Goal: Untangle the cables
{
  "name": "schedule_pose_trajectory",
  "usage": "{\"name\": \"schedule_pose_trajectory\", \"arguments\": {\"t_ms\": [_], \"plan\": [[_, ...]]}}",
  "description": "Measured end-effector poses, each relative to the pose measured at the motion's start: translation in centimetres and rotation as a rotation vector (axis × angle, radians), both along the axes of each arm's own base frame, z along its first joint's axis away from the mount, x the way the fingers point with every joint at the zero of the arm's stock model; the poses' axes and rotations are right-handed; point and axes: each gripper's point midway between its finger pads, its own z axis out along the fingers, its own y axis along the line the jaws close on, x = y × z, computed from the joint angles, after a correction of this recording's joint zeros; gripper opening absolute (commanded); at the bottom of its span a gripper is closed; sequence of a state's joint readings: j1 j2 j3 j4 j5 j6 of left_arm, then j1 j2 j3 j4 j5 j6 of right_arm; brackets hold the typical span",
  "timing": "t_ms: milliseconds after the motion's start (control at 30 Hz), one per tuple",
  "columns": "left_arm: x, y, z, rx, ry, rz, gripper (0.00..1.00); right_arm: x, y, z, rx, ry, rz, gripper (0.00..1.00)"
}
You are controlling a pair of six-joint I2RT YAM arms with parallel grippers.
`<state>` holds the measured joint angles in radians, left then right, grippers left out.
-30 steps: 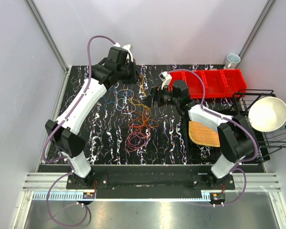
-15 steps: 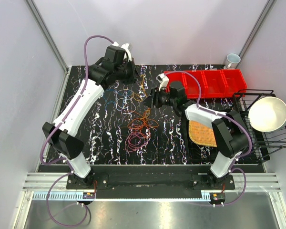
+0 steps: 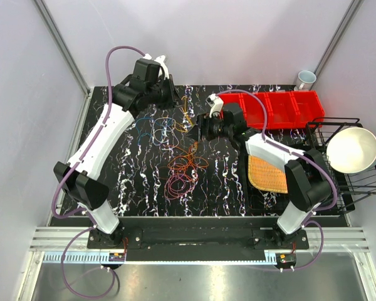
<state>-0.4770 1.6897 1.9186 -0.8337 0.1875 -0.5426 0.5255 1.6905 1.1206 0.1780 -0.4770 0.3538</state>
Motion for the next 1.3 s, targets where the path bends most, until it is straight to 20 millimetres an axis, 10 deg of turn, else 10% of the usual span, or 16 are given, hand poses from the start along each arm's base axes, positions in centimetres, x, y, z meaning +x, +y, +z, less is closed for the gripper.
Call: {"name": "schedule_pose_trajectory", "arguments": {"t_ms": [567, 1067, 1300], "plan": [[-0.3, -0.1, 0.3, -0.02, 0.006, -0.022, 0.03, 2.7, 0.8, 0.7, -0.027, -0.036, -0.023, 0.71], [-1.0, -0.7, 0.7, -0.052, 0.02, -0.062, 0.03, 3.1, 2.1, 0.0, -0.024, -0.043, -0.004, 0.01], [-1.2, -0.7, 1.0, -0.057, 0.015, -0.064, 0.08, 3.0, 2.0, 0.7, -0.018, -0.059, -0.014, 0.0]]}}
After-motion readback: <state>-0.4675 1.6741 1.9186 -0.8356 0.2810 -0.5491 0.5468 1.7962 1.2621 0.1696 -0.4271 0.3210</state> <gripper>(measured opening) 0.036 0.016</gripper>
